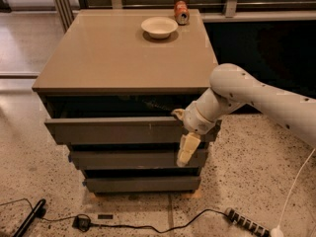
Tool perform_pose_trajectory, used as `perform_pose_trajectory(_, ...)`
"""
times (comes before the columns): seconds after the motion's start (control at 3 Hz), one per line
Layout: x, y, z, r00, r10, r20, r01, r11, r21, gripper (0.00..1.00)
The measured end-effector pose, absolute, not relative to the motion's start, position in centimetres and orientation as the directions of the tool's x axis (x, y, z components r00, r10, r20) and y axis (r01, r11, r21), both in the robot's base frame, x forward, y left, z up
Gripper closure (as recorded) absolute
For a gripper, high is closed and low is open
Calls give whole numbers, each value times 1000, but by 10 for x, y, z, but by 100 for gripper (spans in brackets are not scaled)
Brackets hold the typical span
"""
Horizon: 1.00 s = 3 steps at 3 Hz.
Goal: Open top drawer
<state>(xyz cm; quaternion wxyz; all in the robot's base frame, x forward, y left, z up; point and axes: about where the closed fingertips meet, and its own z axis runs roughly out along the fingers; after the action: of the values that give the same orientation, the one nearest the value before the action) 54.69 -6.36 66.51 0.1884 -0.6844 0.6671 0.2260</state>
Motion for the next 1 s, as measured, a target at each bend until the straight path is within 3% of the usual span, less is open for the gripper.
perform_pose_trajectory(1.0,517,-73,654,35,-835,-549,-994,-84,63,0)
